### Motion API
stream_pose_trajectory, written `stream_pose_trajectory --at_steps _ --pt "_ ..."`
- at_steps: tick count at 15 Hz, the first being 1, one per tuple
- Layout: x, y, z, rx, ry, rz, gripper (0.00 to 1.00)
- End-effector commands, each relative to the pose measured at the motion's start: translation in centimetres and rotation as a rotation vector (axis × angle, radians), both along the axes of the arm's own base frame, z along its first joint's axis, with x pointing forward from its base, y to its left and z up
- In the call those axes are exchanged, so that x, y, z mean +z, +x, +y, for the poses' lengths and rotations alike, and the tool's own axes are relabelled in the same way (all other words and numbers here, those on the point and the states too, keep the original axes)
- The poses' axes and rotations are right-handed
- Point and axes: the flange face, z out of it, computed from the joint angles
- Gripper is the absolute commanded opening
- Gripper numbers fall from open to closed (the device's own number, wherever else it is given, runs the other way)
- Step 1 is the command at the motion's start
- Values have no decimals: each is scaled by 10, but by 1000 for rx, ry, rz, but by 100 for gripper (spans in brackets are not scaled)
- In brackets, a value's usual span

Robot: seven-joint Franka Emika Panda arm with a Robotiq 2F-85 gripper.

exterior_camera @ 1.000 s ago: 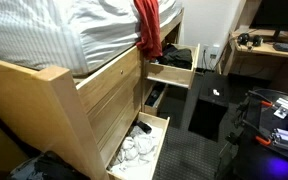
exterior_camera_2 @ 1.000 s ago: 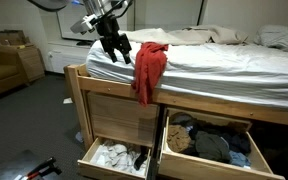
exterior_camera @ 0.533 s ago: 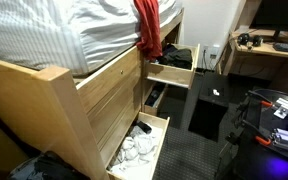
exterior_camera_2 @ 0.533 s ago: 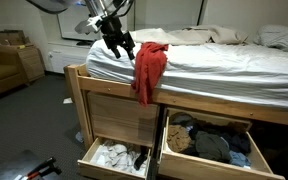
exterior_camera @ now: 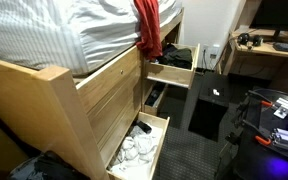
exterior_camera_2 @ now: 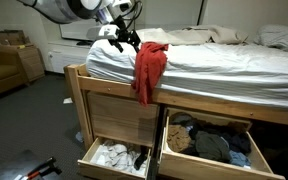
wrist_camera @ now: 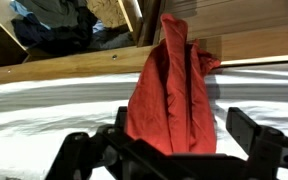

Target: Move the cloth from the bed onto the drawer

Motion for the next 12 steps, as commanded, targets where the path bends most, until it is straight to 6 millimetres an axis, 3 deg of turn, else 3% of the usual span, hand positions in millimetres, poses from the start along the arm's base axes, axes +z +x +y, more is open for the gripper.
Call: stream_pose_trajectory --at_steps 1,3,4,9,12 --pt "-1 -1 1 9 2 3 100" --pt "-2 -1 1 -4 26 -23 100" --pt "-8 11 -8 -9 73 -5 100" --pt "-49 94 -39 -19 130 -36 100" --pt "-58 147 -33 78 147 -44 100"
